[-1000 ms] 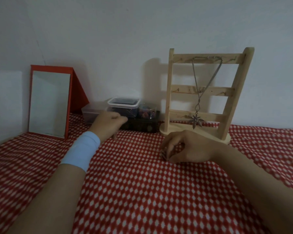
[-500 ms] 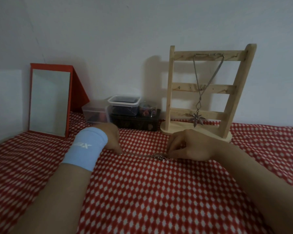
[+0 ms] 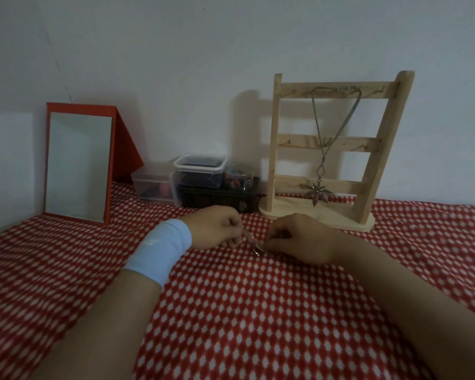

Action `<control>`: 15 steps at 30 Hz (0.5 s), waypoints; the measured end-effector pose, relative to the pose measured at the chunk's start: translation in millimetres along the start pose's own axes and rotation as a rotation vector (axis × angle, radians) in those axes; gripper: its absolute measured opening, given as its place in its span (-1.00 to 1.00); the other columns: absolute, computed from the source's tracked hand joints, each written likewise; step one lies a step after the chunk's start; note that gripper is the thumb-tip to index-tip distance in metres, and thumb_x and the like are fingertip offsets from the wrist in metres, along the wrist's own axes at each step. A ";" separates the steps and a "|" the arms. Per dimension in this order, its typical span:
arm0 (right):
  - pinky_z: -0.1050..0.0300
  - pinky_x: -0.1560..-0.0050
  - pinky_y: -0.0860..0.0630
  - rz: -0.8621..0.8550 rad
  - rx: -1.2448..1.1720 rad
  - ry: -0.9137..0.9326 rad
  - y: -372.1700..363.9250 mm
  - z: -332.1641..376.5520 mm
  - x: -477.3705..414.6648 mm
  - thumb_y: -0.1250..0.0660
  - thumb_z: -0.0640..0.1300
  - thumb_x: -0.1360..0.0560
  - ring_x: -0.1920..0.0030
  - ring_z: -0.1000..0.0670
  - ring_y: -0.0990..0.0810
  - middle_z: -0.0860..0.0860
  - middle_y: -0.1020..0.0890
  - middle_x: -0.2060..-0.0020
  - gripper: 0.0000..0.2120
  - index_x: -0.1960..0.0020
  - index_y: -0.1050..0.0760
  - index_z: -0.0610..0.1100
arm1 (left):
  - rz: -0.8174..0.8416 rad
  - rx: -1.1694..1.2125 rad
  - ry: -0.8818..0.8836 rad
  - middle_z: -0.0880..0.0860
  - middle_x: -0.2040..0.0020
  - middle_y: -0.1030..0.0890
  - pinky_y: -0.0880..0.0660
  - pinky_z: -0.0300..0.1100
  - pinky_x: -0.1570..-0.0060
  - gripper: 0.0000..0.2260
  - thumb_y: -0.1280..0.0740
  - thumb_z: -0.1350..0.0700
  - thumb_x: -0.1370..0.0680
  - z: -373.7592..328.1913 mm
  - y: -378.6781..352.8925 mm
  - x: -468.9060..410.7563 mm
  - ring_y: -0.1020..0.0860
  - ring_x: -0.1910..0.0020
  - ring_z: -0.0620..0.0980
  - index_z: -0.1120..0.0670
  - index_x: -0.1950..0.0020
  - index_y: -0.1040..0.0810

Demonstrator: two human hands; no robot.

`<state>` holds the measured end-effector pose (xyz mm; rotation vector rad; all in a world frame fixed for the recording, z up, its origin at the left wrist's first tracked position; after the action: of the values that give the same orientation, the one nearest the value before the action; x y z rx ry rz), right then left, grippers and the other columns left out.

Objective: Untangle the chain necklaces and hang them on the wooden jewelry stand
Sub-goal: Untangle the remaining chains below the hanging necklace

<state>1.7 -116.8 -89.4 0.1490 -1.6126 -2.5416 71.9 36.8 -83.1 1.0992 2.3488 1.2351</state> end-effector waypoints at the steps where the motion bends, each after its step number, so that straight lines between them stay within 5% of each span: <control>1: 0.35 0.08 -0.49 -0.020 -0.122 -0.038 2.2 -1.4 1.0 -0.34 0.00 -0.62 0.15 0.18 -0.57 0.12 -0.66 0.11 -0.85 0.00 -0.66 -0.01 | -0.012 0.148 0.007 0.01 0.19 -0.66 -0.53 -0.24 0.15 -0.90 -0.23 0.16 -0.64 -1.0 2.0 0.8 -0.63 0.19 -0.06 0.09 0.02 -0.52; 4: 0.23 0.09 -0.56 -0.065 -0.664 -0.092 9.4 1.4 6.1 -0.22 -0.10 -0.68 0.18 0.05 -0.64 -0.03 -0.68 0.18 -0.77 0.04 -0.57 -0.17 | -0.092 0.309 0.046 -0.01 0.34 -0.53 -0.40 -0.29 0.37 -0.87 -0.19 0.19 -0.65 -4.7 15.3 5.2 -0.46 0.39 -0.11 0.07 0.07 -0.46; 7: 0.16 0.19 -0.58 -0.040 -1.076 -0.077 12.6 11.2 10.2 -0.14 -0.17 -0.69 0.28 -0.03 -0.58 -0.07 -0.61 0.29 -0.78 0.05 -0.48 -0.24 | -0.181 0.162 0.035 -0.11 0.32 -0.53 -0.36 -0.31 0.31 -0.89 -0.29 0.15 -0.60 -13.8 31.4 9.2 -0.45 0.37 -0.21 0.01 0.11 -0.54; 11: 0.23 0.42 -0.31 0.001 -0.984 -0.068 11.5 14.2 10.5 -0.13 -0.14 -0.69 0.43 0.01 -0.31 -0.05 -0.38 0.40 -0.75 0.11 -0.42 -0.21 | -0.161 0.059 -0.068 -0.32 0.37 -0.59 -0.36 -0.54 0.22 -0.92 -0.38 0.11 -0.55 -29.6 39.0 16.7 -0.54 0.30 -0.39 -0.05 0.06 -0.65; 15: 0.19 0.48 -0.10 0.007 -0.949 -0.061 14.4 12.4 11.4 -0.18 -0.12 -0.69 0.46 0.03 -0.17 -0.02 -0.32 0.40 -0.71 0.20 -0.48 -0.12 | -0.236 0.026 -0.111 -0.22 0.20 -0.66 -0.44 -0.41 0.05 -0.92 -0.40 0.06 -0.53 -31.3 47.8 18.7 -0.59 0.16 -0.31 -0.12 0.11 -0.67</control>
<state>-10.6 -113.6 -71.3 -0.0358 -0.2780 -2.9955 66.2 48.7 -24.4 0.8454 2.3364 1.0358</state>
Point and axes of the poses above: each hand's wrist, its own x-axis away from the middle knuckle, its own y-axis out of the back of the hand, z = x × y, the point moved 6 cm from there along -x, towards the middle knuckle
